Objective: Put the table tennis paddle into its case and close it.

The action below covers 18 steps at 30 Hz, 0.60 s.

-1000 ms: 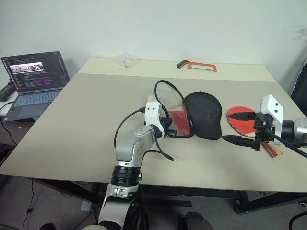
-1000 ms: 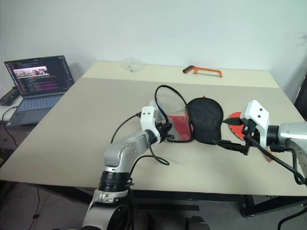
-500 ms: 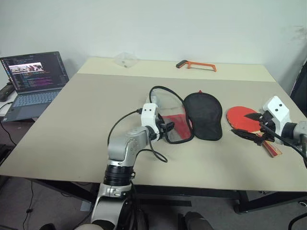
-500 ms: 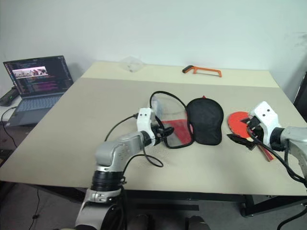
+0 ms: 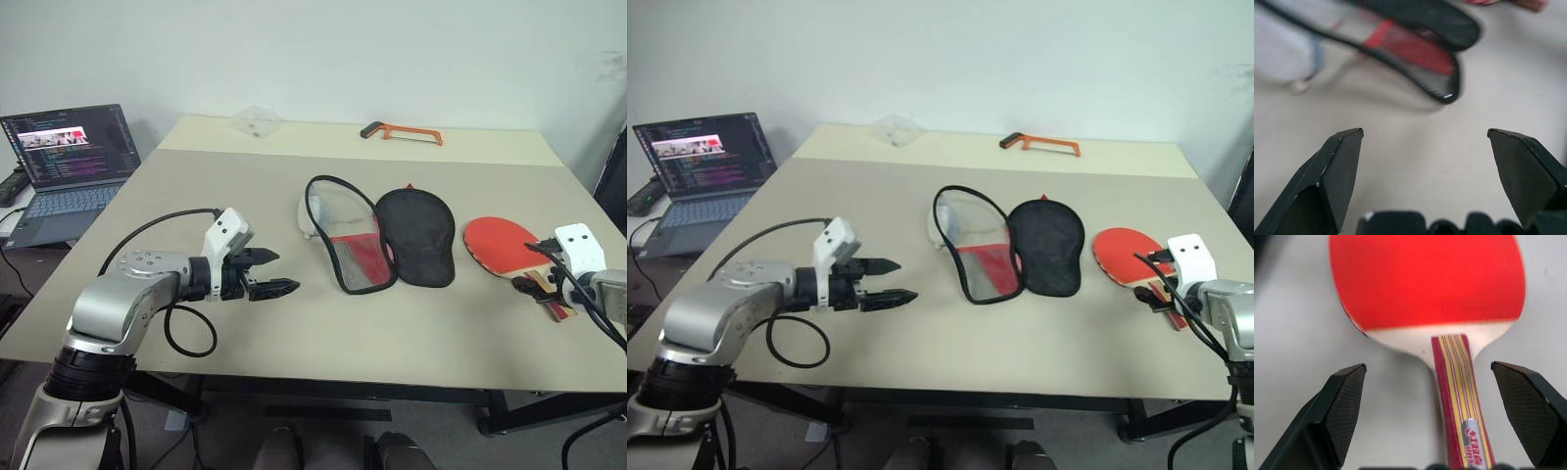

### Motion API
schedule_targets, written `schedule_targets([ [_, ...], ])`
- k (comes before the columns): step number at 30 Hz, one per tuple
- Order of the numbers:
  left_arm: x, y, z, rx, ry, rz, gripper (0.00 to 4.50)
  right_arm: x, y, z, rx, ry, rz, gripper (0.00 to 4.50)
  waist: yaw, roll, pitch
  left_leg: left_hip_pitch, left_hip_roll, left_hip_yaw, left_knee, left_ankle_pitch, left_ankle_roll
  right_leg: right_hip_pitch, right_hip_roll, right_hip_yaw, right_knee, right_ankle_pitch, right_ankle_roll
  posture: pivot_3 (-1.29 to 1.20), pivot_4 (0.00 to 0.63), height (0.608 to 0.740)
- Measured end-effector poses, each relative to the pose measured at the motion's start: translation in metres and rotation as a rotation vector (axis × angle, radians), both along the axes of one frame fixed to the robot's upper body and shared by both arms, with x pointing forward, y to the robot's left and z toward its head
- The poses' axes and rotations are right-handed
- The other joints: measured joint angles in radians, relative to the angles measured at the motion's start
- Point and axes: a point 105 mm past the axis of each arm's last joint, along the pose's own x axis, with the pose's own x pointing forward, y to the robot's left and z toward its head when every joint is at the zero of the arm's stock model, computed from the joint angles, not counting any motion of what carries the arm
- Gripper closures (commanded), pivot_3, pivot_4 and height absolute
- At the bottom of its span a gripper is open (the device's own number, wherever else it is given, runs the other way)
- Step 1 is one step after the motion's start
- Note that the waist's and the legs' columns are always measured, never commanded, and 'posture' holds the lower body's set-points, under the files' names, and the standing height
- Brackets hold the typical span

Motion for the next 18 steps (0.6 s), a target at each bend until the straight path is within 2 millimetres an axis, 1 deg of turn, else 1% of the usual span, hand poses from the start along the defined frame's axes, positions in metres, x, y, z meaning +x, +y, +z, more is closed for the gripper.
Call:
schedule_targets([
  [2,-0.002,-0.002,0.002,-0.011,-0.005,-0.026,0.07,0.002,-0.005,-0.004,0.002,0.016,-0.033,0.0,0.0,0.0,0.0,0.0,0.001,0.0,0.0,0.0,0.0,-0.001,0.001,0.0,0.001,0.0,0.0,0.0,0.15,0.74],
  [3,-0.003,-0.003,0.003,-0.013,-0.007,-0.034,0.07,0.004,-0.008,-0.006,0.006,0.018,-0.053,0.0,-0.001,0.0,0.0,0.0,0.001,0.0,-0.001,0.0,0.0,-0.001,0.001,0.0,0.001,0.002,0.004,0.0,0.15,0.74],
  [5,-0.004,-0.005,0.004,-0.015,-0.012,-0.043,0.07,0.006,-0.012,-0.009,0.014,0.025,-0.079,0.0,-0.003,0.0,0.0,0.0,0.001,0.0,-0.001,0.0,0.0,-0.001,0.002,0.0,0.001,0.003,0.005,0.0,0.15,0.74],
  [6,-0.004,-0.005,0.004,-0.015,-0.012,-0.043,0.02,0.008,-0.011,-0.01,0.027,0.024,-0.087,0.18,-0.004,0.0,0.0,0.0,0.001,0.0,-0.002,0.0,0.0,-0.002,0.002,0.0,0.001,0.003,0.005,0.0,0.15,0.74],
  [8,-0.004,-0.005,0.004,-0.018,-0.013,-0.043,0.0,0.011,-0.011,-0.012,0.042,0.021,-0.091,0.6,-0.008,0.0,0.0,0.0,0.001,0.0,-0.002,0.0,0.0,-0.002,0.002,0.0,0.001,0.003,0.005,0.0,0.15,0.74],
  [12,-0.004,-0.006,0.004,-0.022,-0.015,-0.044,0.0,0.016,-0.005,-0.012,0.066,0.012,-0.086,1.98,-0.011,0.0,0.0,0.0,0.001,0.0,-0.002,0.0,0.0,-0.002,0.002,0.0,0.001,0.003,0.005,0.0,0.15,0.74],
  [14,-0.004,-0.006,0.004,-0.023,-0.015,-0.043,0.0,0.017,-0.004,-0.012,0.066,0.009,-0.088,2.79,-0.012,0.0,0.0,0.0,0.001,0.0,-0.002,0.0,0.0,-0.002,0.002,0.001,0.001,0.002,0.008,0.0,0.15,0.74],
  [15,-0.004,-0.006,0.004,-0.023,-0.015,-0.043,0.0,0.018,-0.003,-0.011,0.075,0.003,-0.091,3.03,-0.013,0.0,0.0,0.0,0.001,0.0,-0.002,0.0,0.0,-0.002,0.002,0.001,0.001,0.001,0.009,0.0,0.15,0.74],
  [16,-0.004,-0.006,0.005,-0.022,-0.016,-0.043,0.0,0.021,0.001,-0.01,0.092,-0.009,-0.093,3.37,-0.014,0.0,0.0,0.0,0.001,0.0,-0.002,0.0,0.0,-0.002,0.002,0.001,0.001,0.002,0.009,0.0,0.15,0.74],
  [18,-0.003,-0.006,0.005,-0.023,-0.019,-0.042,0.0,0.027,0.007,-0.005,0.115,-0.032,-0.114,3.41,-0.016,0.001,0.0,0.0,0.001,0.001,-0.002,0.0,0.0,-0.002,0.002,0.002,0.001,0.002,0.009,0.0,0.15,0.74],
])
